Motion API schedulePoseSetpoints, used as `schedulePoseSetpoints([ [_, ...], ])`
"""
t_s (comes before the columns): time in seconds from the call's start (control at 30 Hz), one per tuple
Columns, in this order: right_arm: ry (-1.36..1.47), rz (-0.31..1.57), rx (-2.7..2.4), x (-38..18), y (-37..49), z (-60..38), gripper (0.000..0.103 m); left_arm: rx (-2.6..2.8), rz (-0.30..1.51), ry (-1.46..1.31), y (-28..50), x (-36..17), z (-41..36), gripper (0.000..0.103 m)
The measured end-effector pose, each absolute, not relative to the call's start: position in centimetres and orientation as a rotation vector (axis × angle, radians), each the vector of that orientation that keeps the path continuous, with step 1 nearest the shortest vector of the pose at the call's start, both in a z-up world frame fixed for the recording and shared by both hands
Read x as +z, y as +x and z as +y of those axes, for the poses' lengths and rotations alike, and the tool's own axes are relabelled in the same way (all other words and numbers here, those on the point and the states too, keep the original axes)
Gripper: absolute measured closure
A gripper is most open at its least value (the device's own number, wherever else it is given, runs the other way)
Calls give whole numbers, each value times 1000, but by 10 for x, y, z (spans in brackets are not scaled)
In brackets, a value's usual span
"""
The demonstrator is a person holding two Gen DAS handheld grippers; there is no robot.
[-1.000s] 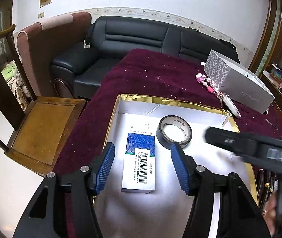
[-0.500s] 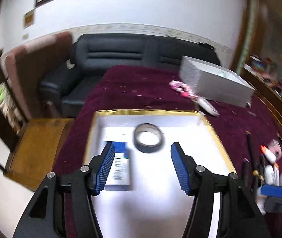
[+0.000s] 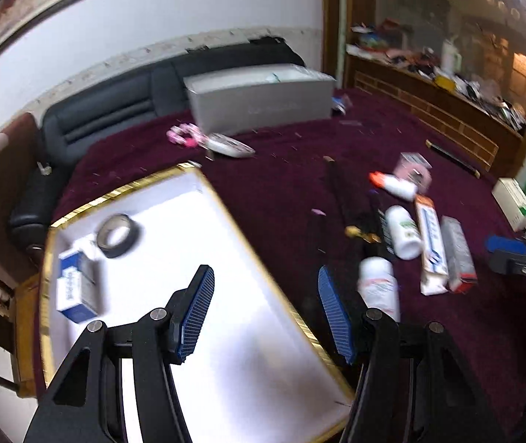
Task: Organize objects
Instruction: 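Move both grippers back to the cluttered items on the carpet, then grasp the black markers with the left gripper while the right gripper grasps the grey red-striped box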
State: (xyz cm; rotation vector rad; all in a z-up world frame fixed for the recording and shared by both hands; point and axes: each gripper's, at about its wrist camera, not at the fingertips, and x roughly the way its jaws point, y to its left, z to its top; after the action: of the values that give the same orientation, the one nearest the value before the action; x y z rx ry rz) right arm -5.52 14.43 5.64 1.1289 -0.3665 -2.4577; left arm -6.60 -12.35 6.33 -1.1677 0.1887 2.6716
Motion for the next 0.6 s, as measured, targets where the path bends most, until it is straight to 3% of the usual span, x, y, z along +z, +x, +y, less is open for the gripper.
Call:
schedulePoseSetpoints([
  [0.2, 1103, -387, -2521, 35, -52, 176, 34, 2550, 266, -1339, -87, 46, -90, 52],
  [0.3, 1067, -414, -2538, 28, -52, 190, 34, 2494, 302, -1419, -100, 34, -81, 65],
  [0.4, 1090, -432, -2526, 18, -55, 197, 34, 2477, 343, -1495, -113, 23, -74, 66],
  [0.5, 1104, -567, -2438, 10, -62, 210, 34, 2451, 377, -1563, -125, 12, -69, 77],
  [0.6, 1133, -634, -2396, 3, -66, 215, 34, 2426, 415, -1609, -132, 2, -61, 81],
])
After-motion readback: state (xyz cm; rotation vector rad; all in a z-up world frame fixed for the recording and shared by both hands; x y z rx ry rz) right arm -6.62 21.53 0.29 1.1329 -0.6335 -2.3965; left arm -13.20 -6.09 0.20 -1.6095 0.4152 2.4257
